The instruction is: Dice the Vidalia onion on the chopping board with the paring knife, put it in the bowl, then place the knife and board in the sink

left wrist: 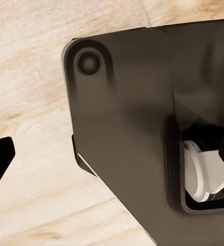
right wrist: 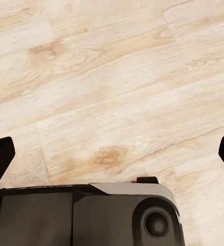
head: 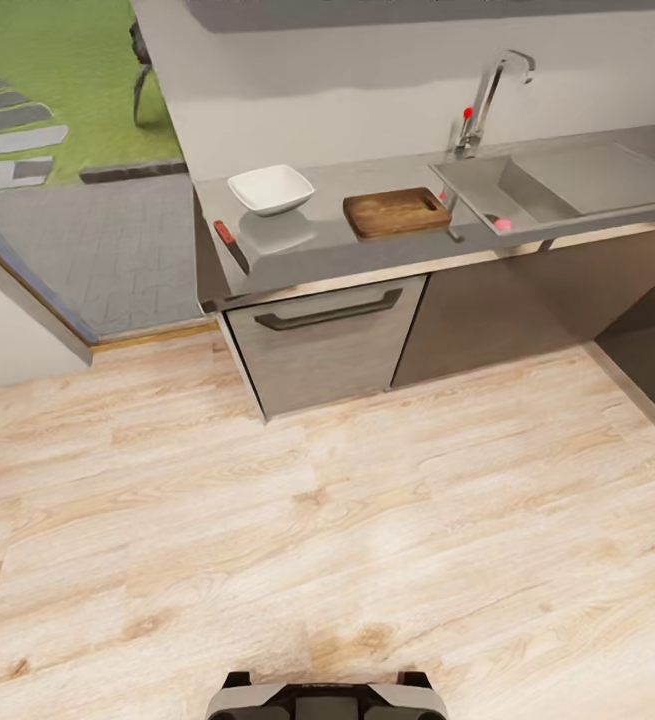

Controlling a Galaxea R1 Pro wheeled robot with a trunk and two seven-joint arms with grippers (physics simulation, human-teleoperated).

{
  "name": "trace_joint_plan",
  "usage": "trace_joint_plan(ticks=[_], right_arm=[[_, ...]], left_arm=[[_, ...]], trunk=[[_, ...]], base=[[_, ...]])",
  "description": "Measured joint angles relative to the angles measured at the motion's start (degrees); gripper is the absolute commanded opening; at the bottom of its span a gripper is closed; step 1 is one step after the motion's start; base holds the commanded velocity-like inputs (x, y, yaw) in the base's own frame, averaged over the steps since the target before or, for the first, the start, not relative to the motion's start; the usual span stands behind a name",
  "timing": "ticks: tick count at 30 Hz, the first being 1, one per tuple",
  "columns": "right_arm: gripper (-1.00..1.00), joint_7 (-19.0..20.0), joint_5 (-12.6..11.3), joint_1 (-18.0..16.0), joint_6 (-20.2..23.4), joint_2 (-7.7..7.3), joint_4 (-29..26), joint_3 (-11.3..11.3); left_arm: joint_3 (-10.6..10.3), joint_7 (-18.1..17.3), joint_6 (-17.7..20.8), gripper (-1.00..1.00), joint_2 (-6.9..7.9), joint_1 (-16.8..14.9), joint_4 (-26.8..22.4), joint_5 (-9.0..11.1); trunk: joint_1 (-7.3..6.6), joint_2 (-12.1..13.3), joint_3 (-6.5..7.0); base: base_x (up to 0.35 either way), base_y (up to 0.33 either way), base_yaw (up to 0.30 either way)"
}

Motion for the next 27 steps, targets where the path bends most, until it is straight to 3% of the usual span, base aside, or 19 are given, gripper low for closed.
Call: trace_joint_plan(ticks=[27], right_arm=[[1.00, -0.8, 0.0, 0.0, 0.0, -0.03, 0.0, 0.0]], left_arm=[[-0.1, 0.0, 0.0, 1.00, -0.04, 0.0, 0.0, 0.0]], trunk=[[0.00, 0.0, 2.46]], base=[[0.000, -0.001, 0.000]])
